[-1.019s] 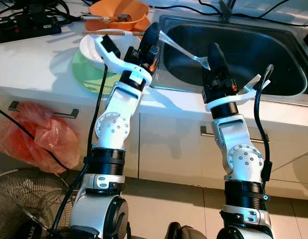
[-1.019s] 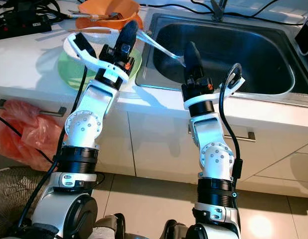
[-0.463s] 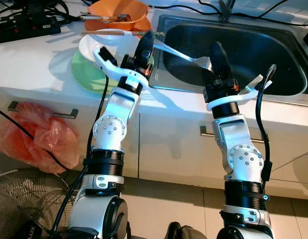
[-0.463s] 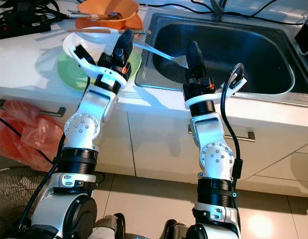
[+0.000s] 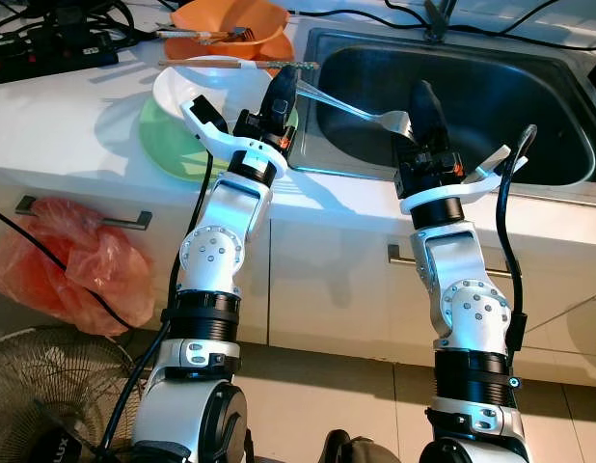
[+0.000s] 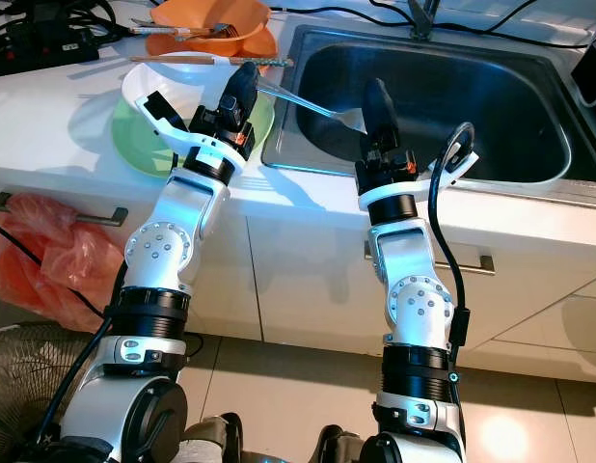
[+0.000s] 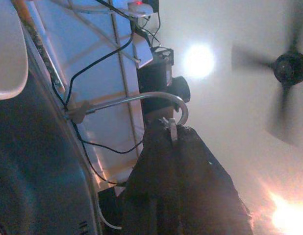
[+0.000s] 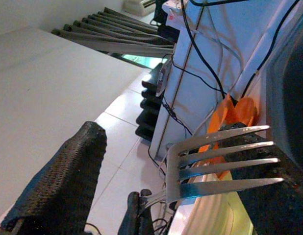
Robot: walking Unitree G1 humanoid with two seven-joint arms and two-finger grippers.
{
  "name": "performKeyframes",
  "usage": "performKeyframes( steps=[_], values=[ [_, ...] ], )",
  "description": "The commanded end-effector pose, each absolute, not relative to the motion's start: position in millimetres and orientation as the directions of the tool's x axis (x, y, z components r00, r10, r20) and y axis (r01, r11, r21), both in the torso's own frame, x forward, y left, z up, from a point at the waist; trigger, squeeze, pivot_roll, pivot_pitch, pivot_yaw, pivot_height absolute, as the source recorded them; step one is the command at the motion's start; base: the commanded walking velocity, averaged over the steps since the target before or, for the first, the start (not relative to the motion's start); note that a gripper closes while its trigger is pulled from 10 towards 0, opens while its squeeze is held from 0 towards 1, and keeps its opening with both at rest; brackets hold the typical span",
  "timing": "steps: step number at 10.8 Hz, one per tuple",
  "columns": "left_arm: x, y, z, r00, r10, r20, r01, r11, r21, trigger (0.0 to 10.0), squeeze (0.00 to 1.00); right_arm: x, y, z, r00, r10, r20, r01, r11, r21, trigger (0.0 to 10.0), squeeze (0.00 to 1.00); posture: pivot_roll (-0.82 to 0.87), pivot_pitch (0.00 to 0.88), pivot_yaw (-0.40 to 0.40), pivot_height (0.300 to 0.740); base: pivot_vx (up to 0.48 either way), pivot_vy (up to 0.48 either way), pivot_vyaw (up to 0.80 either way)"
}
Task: Kitchen organization
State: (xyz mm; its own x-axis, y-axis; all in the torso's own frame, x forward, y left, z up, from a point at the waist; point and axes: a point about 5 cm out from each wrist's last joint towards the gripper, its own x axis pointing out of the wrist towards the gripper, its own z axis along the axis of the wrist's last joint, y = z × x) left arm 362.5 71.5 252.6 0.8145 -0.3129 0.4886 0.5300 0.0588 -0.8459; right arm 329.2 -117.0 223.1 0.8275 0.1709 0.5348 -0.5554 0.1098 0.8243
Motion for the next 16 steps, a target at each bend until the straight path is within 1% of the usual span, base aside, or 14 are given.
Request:
performKeyframes(
  steps=[1,2,3,4,6,16],
  values=[
    [339,4,246,0.797,-0.353,0.491,0.436,-0.228,-0.871,10.0,0.00,328,-100,238,0.796,0.155,0.585,-0.595,0.018,0.804,10.0,0.00,0.11,0.158,-0.036,0.740,0.000,0.000,0.00],
    [340,3,247,0.801,-0.342,0.492,0.424,-0.256,-0.869,10.0,0.00,328,-99,238,0.795,0.158,0.585,-0.595,0.017,0.804,10.0,0.00,0.11,0.159,-0.037,0.740,0.000,0.000,0.00],
    [340,6,252,0.800,-0.314,0.511,0.418,-0.319,-0.850,10.0,0.00,328,-97,237,0.797,0.162,0.582,-0.591,0.012,0.806,10.0,0.00,0.11,0.160,-0.036,0.740,0.000,0.000,0.00],
    [341,6,255,0.800,-0.307,0.516,0.418,-0.331,-0.846,10.0,0.00,328,-97,236,0.797,0.163,0.581,-0.590,0.011,0.807,10.0,0.00,0.11,0.162,-0.036,0.740,0.000,0.000,0.00],
    [340,3,255,0.798,-0.314,0.514,0.414,-0.335,-0.847,10.0,0.00,327,-95,238,0.795,0.166,0.584,-0.593,0.005,0.805,10.0,0.00,0.10,0.165,-0.037,0.740,0.000,0.000,0.00],
    [340,3,255,0.798,-0.314,0.514,0.414,-0.335,-0.847,10.0,0.00,327,-95,238,0.795,0.166,0.584,-0.593,0.005,0.805,10.0,0.00,0.10,0.165,-0.037,0.740,0.000,0.000,0.00]
  ],
)
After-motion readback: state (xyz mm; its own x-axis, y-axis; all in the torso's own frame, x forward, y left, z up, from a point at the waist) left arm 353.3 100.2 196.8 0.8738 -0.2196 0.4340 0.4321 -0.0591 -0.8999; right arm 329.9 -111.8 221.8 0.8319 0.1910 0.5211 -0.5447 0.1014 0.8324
